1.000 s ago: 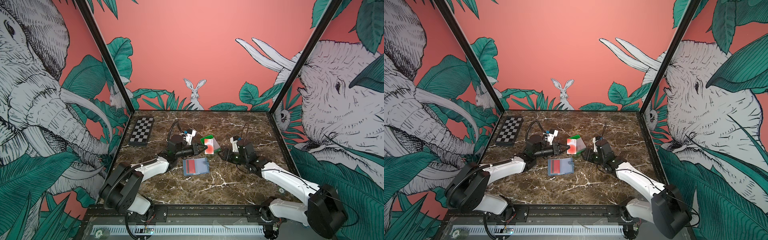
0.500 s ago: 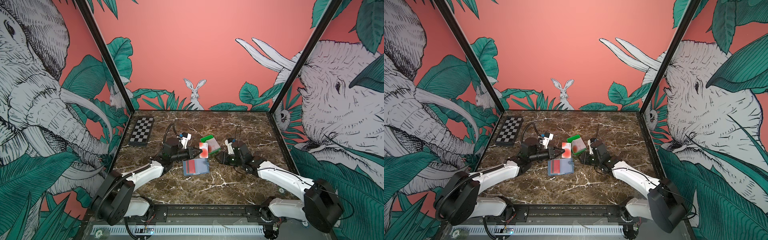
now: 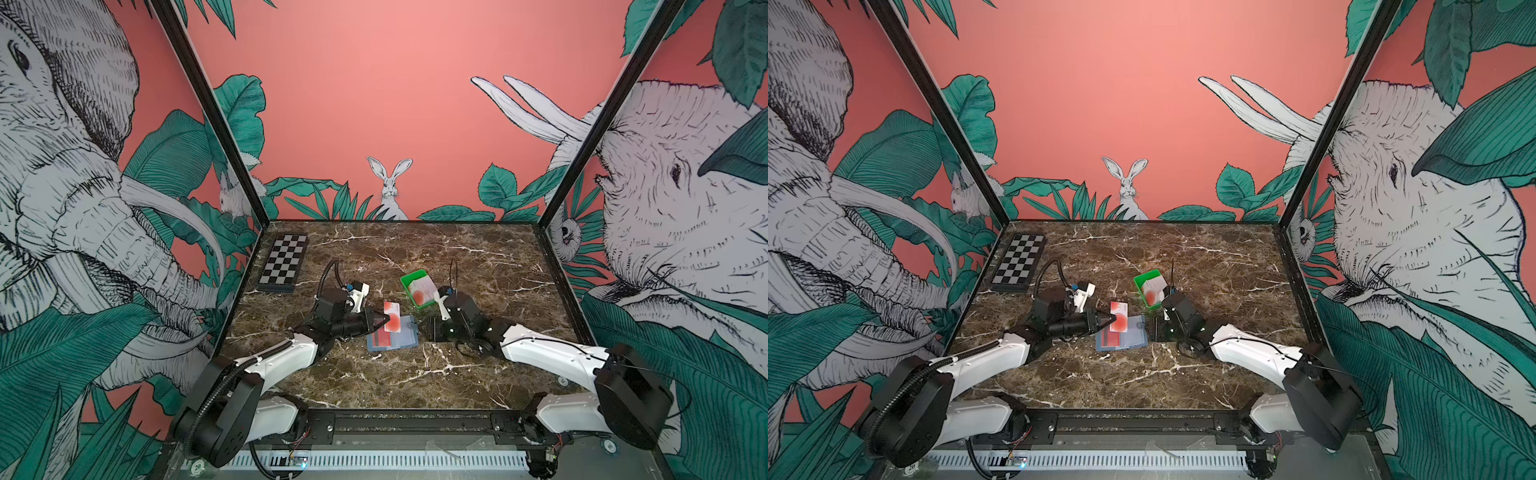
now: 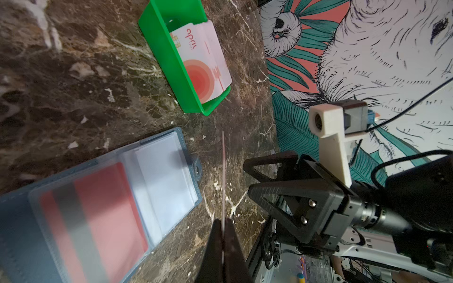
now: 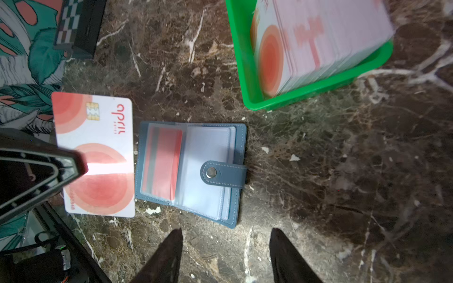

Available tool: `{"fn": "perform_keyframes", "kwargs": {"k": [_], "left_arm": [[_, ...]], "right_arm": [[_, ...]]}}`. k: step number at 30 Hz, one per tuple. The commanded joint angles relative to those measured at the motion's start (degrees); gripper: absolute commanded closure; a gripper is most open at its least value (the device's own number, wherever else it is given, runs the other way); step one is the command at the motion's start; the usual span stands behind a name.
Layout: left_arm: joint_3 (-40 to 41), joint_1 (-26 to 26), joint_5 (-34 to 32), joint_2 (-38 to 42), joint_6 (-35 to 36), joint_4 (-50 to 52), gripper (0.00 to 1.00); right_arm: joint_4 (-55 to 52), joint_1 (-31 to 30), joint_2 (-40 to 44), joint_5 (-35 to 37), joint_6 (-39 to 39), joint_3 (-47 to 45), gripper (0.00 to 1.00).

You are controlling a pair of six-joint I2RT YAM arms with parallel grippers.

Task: Insert credit cards into a card holder
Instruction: Insert the credit card into the card slot.

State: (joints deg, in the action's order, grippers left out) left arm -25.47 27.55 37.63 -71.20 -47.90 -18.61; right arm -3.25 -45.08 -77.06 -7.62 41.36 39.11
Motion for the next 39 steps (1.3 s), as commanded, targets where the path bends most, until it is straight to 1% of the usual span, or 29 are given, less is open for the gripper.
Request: {"fn": "perform_keyframes", "kwargs": {"k": [1, 5, 10, 16, 20, 24, 28, 31, 35, 39], "left_arm": [[1.73, -1.37, 1.35, 1.36, 2.35, 2.7, 1.0], [2.11, -2.15, 1.62, 0.88, 4.45, 5.42, 1.0], [1.71, -2.41, 1.58, -0.87, 5.71, 7.21, 1.0], [2.0, -2.73, -0.31, -2.65, 4.25, 7.77, 1.0], [3.18, -3.42, -0.1, -3.46, 1.51, 3.86, 1.0], [3.06, -3.55, -0.71, -4.59, 1.02, 2.72, 1.0], [3.33, -3.62, 0.07, -6.98, -0.48, -0.95, 1.0], [3.09, -3.64, -0.02, -8.13, -0.57, -2.18, 1.0], [2.93, -3.69, 1.09, -9.8, -1.03, -4.14, 1.0], [2.97, -3.65, 0.8, -9.84, -0.61, -3.4, 1.0]], "right_arm": [[2.07, -1.03, -1.67, 1.9, -0.76, 1.69, 0.44], [2.83, -2.1, -3.94, 1.83, -0.4, 1.58, 0.45], [4.31, -3.47, -5.99, 1.3, -0.07, 1.67, 0.51], [4.9, -4.14, -9.4, 1.47, 0.86, 2.8, 0.57], [5.63, -4.31, -11.61, 1.55, 1.54, 3.64, 0.61], [6.21, -4.29, -13.4, 1.86, 1.89, 4.13, 0.67], [5.88, -4.31, -14.17, 2.72, 2.23, 4.48, 0.73], [5.83, -4.31, -16.14, 2.97, 2.32, 4.54, 0.79], [6.15, -4.3, -17.17, 2.53, 2.41, 4.48, 0.82], [6.31, -4.31, -17.91, 2.5, 2.5, 4.44, 0.87]]}}
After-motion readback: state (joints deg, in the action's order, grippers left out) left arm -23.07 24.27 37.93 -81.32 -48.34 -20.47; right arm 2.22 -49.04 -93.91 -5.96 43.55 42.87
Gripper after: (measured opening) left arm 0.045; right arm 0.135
